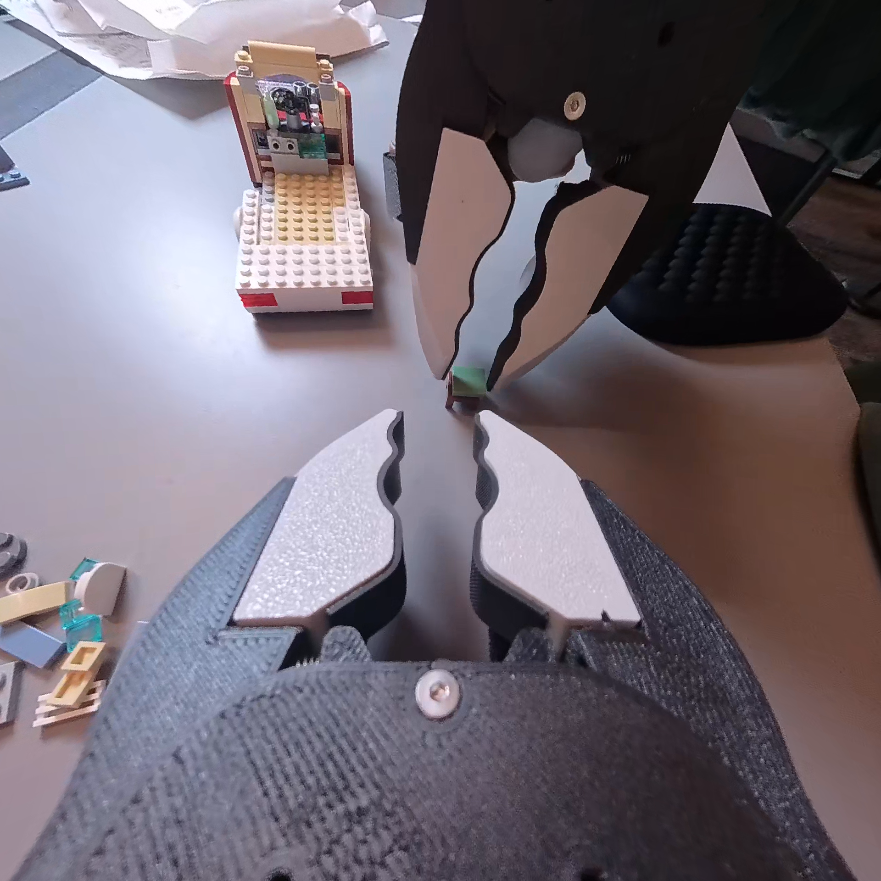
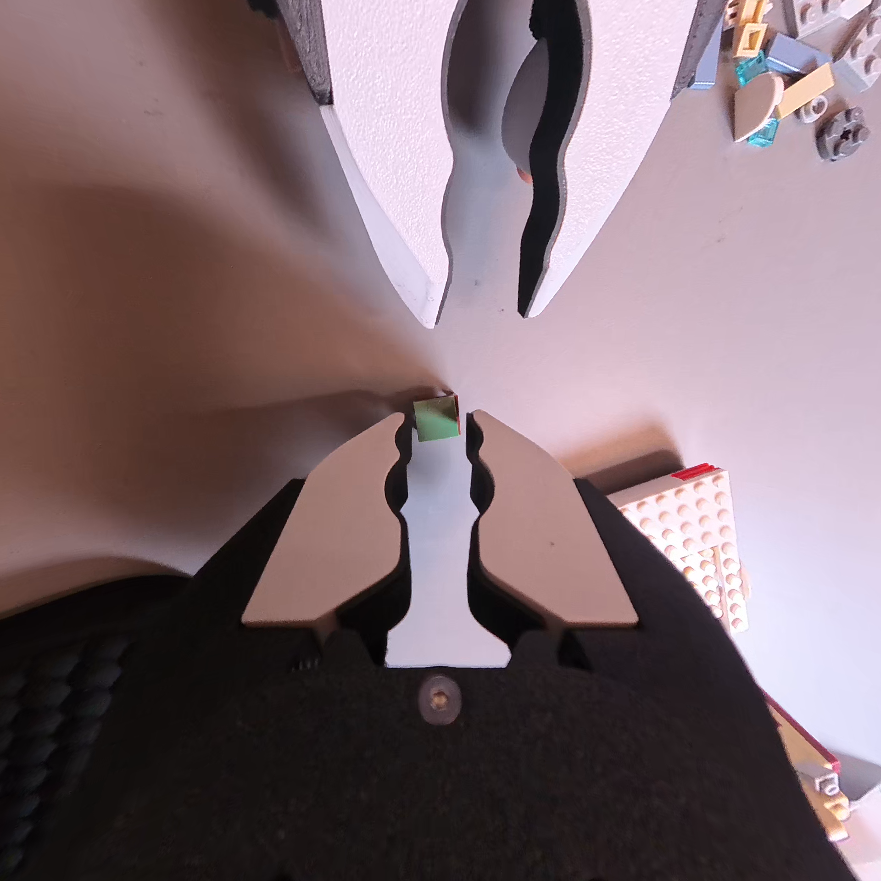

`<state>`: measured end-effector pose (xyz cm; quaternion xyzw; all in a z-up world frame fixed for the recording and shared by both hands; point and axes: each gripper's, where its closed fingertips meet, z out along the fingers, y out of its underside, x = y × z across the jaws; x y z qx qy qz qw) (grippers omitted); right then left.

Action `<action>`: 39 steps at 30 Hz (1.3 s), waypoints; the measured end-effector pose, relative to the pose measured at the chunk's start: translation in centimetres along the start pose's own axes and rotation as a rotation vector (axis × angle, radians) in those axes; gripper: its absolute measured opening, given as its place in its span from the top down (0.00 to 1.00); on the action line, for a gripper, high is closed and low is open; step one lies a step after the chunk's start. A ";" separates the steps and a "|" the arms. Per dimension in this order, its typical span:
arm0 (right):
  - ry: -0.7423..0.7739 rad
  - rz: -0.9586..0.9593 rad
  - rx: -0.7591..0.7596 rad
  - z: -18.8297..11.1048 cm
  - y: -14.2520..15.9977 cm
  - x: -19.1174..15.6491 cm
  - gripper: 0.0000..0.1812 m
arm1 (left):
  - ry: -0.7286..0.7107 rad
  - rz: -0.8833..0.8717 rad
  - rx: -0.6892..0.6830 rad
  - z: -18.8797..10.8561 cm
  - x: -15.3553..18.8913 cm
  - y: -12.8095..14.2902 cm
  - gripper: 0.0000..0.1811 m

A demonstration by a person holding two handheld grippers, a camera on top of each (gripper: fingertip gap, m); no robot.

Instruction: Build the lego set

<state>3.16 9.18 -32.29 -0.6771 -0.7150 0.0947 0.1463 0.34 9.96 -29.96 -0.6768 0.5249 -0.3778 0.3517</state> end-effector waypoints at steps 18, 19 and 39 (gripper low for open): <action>-0.090 0.076 0.076 0.3 -0.2 0.1 0.91 | 0.029 0.039 -0.024 0.2 0.8 0.3 0.85; -0.093 0.081 0.096 -0.2 -0.5 0.2 0.91 | 0.033 0.045 -0.023 0.2 0.9 0.3 0.85; -0.038 0.111 0.059 -0.2 -0.1 0.3 0.89 | -0.024 0.162 -0.101 0.8 1.2 1.3 0.85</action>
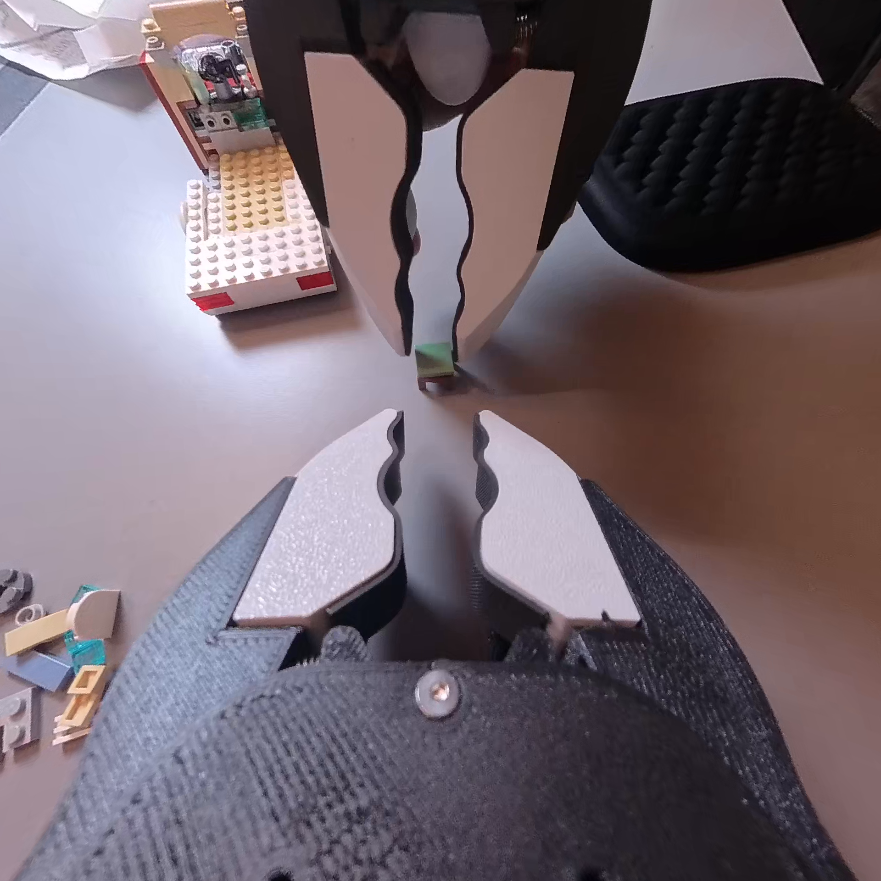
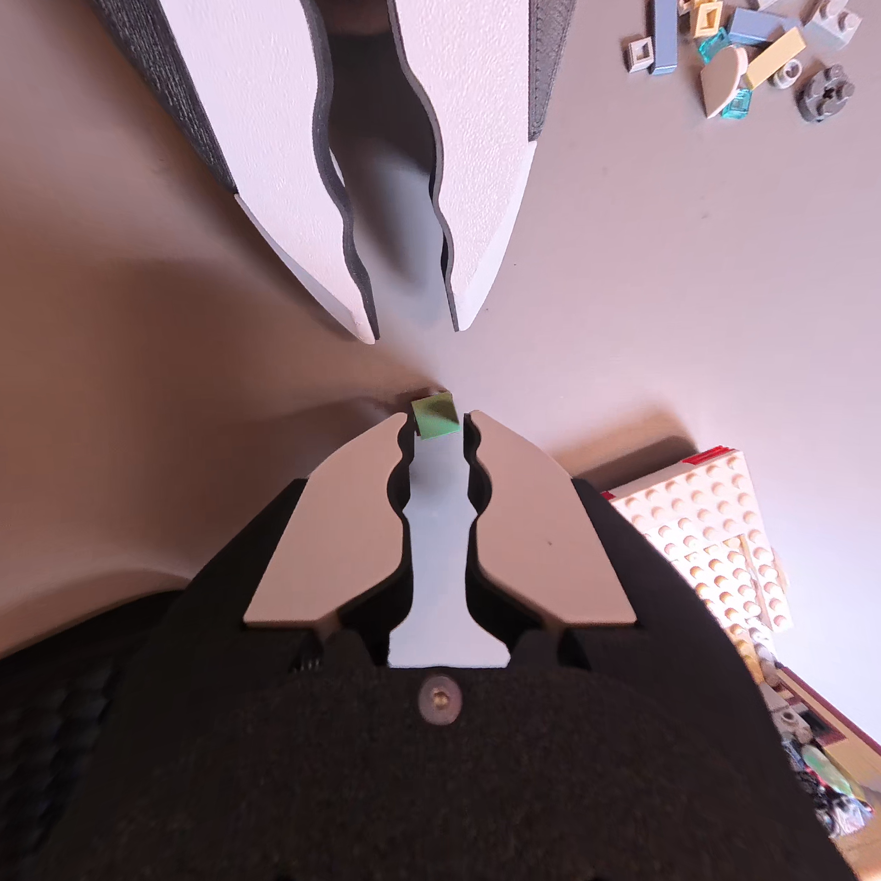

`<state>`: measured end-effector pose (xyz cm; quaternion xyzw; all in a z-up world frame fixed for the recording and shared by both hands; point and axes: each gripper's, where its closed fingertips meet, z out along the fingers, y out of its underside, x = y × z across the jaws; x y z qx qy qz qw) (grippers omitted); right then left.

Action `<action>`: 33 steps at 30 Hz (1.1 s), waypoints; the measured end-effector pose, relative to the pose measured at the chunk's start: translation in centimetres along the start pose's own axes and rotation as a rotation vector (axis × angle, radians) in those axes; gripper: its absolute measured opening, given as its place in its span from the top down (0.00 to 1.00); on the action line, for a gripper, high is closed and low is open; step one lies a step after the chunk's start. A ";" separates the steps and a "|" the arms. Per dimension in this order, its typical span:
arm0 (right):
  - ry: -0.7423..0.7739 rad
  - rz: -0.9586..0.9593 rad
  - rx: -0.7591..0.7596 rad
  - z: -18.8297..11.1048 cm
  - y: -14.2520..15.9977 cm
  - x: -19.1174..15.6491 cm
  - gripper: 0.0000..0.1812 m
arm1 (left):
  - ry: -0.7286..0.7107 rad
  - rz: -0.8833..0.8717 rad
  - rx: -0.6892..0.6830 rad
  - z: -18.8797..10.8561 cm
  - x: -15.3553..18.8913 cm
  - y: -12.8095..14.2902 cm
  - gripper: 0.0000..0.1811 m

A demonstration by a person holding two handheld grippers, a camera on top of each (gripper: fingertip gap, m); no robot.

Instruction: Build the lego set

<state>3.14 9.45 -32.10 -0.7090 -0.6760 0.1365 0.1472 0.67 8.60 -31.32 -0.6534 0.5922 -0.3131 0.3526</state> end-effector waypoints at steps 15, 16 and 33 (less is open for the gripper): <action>-0.039 -0.027 -0.038 1.1 0.4 -0.2 0.85 | 0.006 0.002 -0.007 0.1 0.1 0.1 0.85; -0.042 -0.025 -0.036 1.1 0.4 -0.2 0.88 | 0.006 0.002 -0.008 0.1 0.1 0.1 0.85; -0.062 -0.089 0.102 -0.9 -1.3 -0.9 0.91 | 0.013 0.015 0.002 0.1 0.3 -0.1 0.85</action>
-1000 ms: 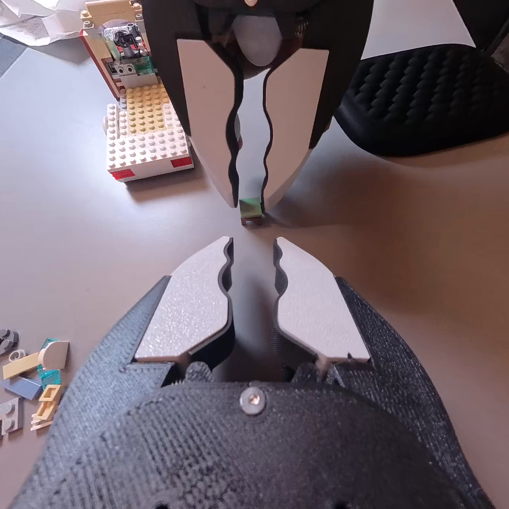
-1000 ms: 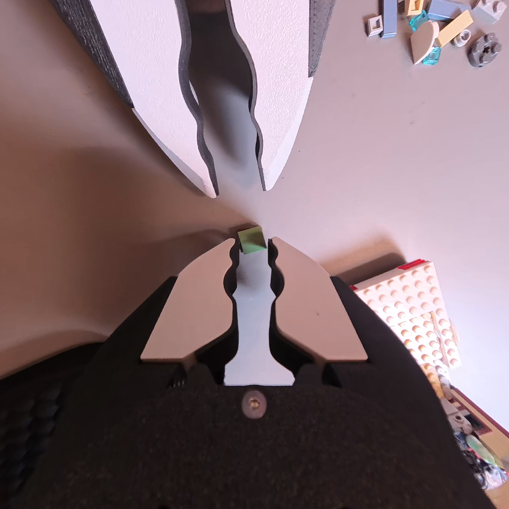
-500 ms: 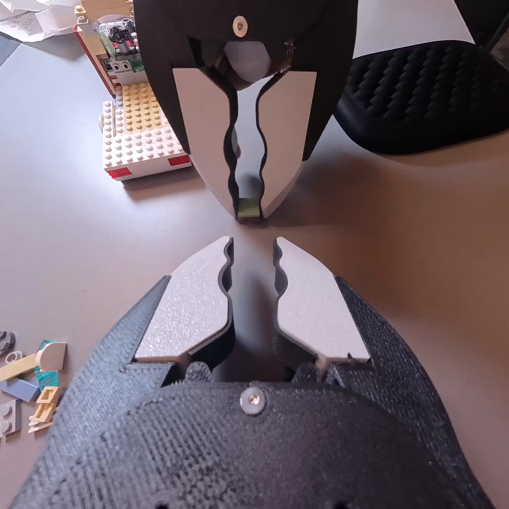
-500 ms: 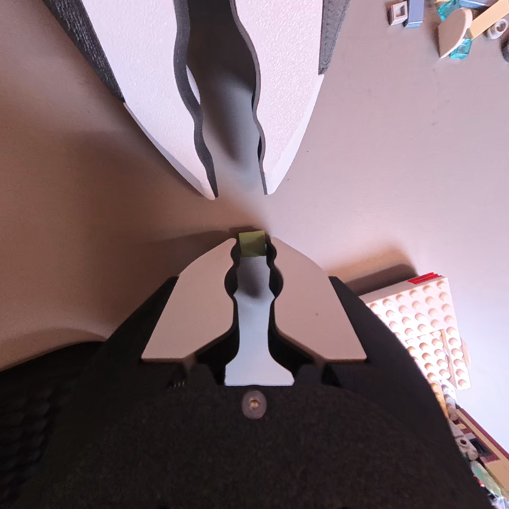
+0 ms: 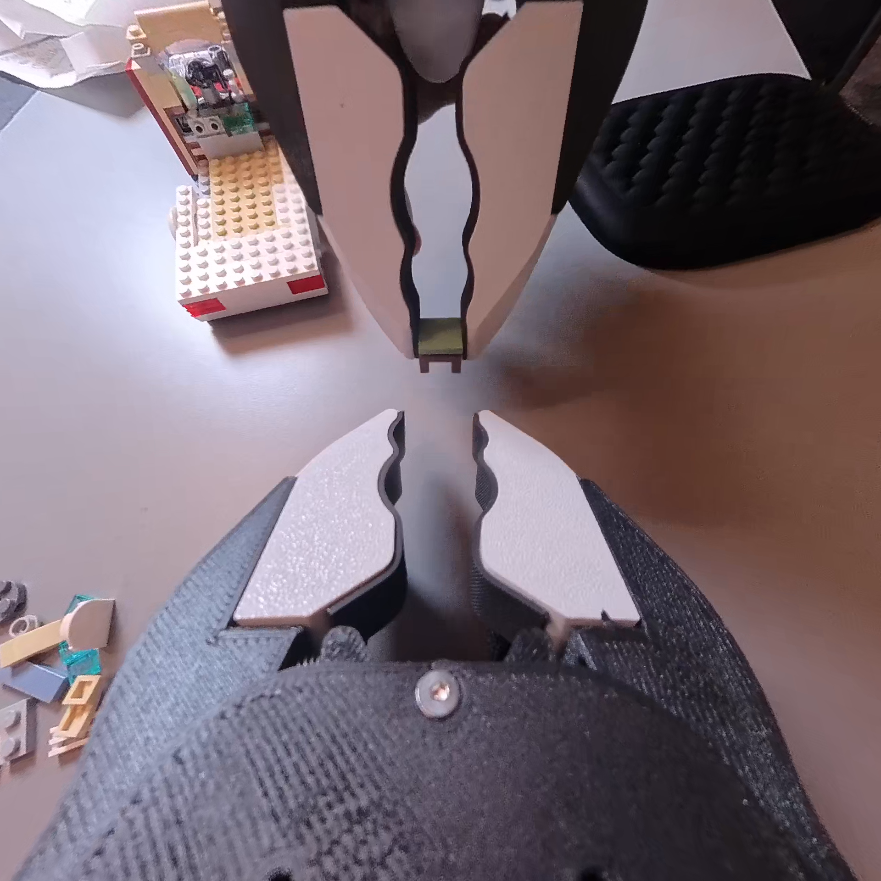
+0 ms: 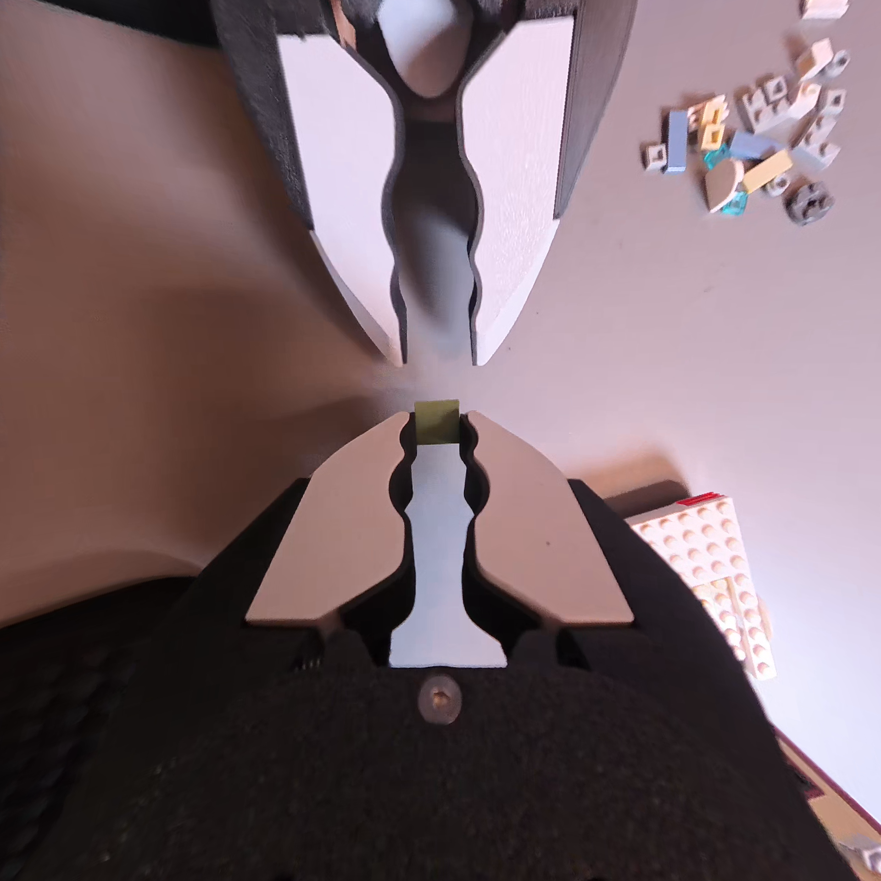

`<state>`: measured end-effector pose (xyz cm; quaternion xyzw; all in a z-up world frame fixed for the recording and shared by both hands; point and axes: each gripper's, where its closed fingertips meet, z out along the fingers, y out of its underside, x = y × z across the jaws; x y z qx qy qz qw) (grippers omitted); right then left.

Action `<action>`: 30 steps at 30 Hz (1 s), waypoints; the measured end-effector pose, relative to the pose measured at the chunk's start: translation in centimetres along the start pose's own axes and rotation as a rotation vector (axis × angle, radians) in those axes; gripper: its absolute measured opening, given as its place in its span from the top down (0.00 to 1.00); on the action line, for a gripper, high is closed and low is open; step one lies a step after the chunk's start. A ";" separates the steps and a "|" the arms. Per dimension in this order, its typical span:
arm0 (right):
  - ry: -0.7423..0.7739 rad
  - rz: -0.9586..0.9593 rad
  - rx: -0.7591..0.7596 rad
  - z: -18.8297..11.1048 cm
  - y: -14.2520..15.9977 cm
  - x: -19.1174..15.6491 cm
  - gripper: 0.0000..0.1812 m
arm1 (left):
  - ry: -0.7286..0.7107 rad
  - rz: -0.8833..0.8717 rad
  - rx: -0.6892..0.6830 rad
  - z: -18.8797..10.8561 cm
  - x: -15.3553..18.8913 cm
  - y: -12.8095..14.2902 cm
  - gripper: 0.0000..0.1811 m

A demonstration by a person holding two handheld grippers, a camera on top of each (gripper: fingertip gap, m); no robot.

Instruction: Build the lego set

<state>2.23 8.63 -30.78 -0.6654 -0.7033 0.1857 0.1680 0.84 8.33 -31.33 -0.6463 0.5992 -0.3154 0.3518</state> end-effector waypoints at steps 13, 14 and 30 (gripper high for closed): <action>-0.006 -0.035 0.027 -1.9 -2.9 -0.2 0.91 | -0.007 -0.041 0.191 -1.5 -0.1 -3.2 0.89; -0.003 -0.041 0.022 -1.9 -3.0 -0.2 0.91 | -0.007 -0.040 0.191 -1.5 -0.1 -3.2 0.89; 0.180 -0.095 -0.004 -2.7 -3.6 1.0 0.91 | 0.447 -0.876 0.428 -3.3 -0.8 -5.1 0.83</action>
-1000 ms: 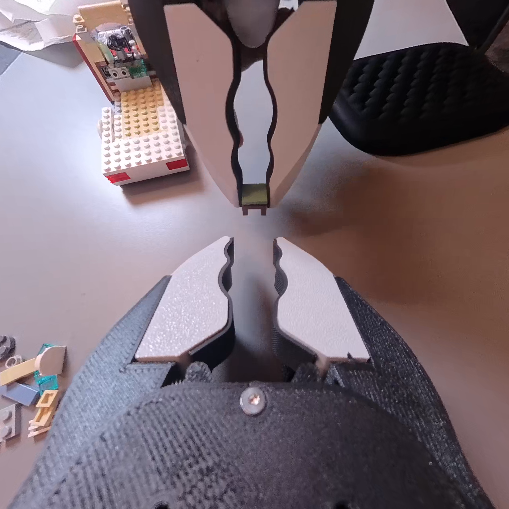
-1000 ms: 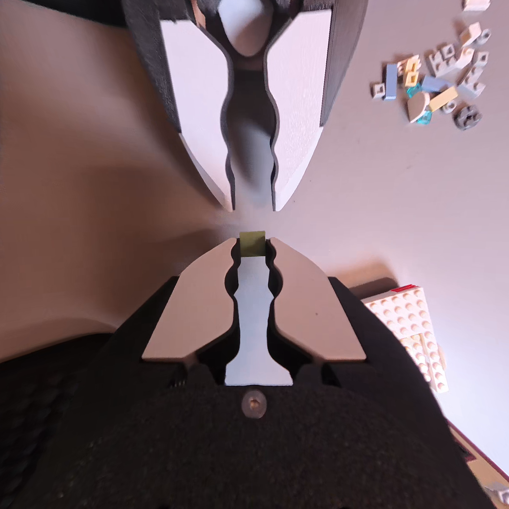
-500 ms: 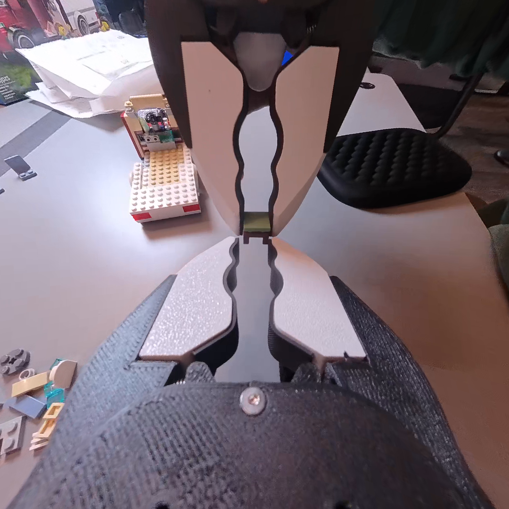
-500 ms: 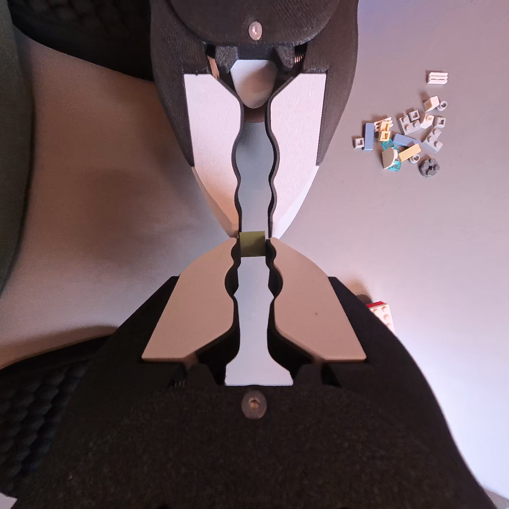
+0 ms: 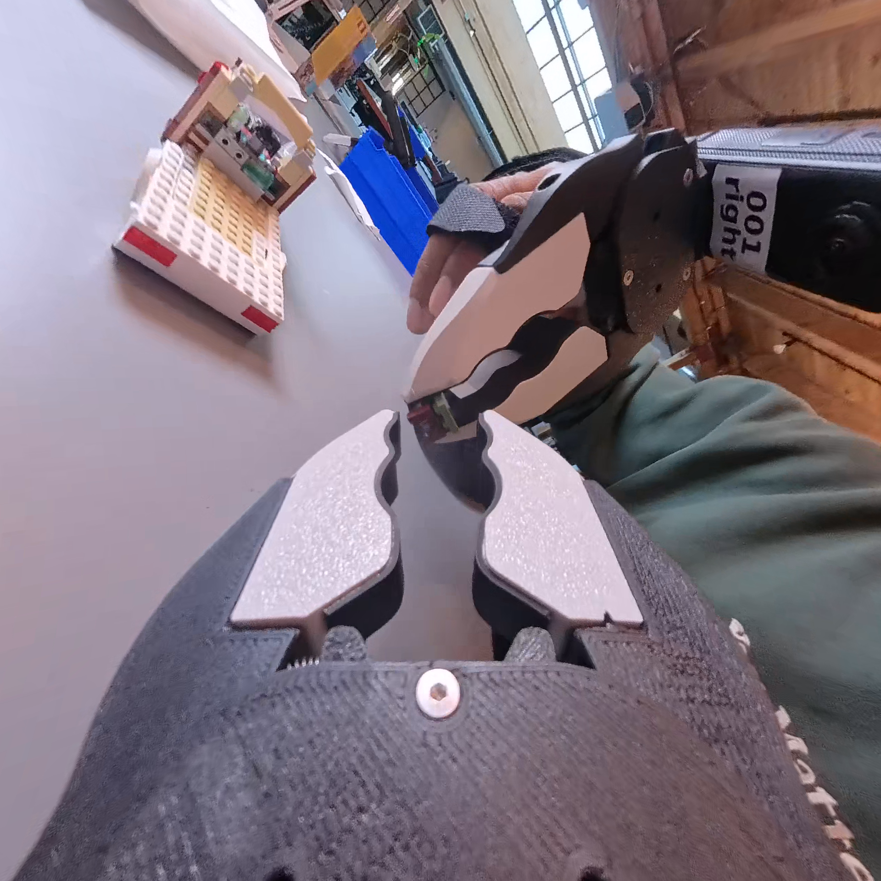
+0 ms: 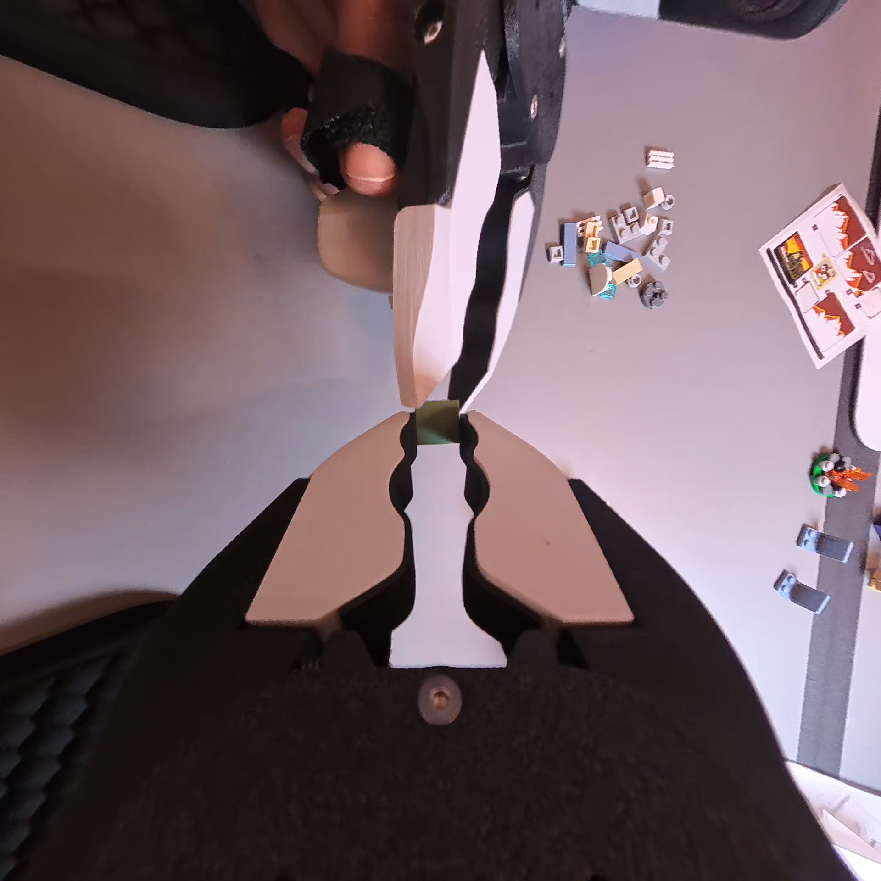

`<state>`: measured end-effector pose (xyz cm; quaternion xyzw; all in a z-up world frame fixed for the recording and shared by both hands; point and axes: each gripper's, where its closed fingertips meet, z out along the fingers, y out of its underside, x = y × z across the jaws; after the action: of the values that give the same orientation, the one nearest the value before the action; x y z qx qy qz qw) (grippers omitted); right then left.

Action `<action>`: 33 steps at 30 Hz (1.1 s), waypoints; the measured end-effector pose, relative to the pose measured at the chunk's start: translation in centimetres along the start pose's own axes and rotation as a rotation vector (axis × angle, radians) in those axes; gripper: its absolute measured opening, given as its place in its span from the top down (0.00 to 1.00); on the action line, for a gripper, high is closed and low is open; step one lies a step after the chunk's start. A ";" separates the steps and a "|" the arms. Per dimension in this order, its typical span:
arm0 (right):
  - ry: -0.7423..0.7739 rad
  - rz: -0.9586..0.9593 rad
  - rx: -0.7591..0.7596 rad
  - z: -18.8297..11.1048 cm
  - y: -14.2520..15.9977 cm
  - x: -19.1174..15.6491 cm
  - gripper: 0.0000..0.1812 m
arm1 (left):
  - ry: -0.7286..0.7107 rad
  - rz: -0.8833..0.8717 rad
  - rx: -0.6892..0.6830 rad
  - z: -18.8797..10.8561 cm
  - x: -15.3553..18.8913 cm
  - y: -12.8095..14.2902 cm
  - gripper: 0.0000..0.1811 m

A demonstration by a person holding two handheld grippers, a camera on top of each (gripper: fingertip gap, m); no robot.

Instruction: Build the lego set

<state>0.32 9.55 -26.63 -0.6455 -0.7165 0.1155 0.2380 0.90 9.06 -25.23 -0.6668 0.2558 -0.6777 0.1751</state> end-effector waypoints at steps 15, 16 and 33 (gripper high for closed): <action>0.200 -0.105 -0.012 -0.5 -1.1 1.1 0.91 | 0.108 -0.183 0.132 -0.5 0.6 -1.2 0.91; 0.217 -0.118 -0.016 -0.4 -1.3 1.1 0.91 | 0.111 -0.187 0.145 -0.6 0.5 -1.3 0.92; 0.422 -0.167 0.186 -2.7 -4.0 1.7 0.89 | 0.047 0.301 0.147 -1.7 3.2 -2.7 0.92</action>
<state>-1.90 10.31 -22.11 -0.5693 -0.6880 0.0234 0.4496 -0.70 9.53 -21.01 -0.5904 0.3065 -0.6760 0.3171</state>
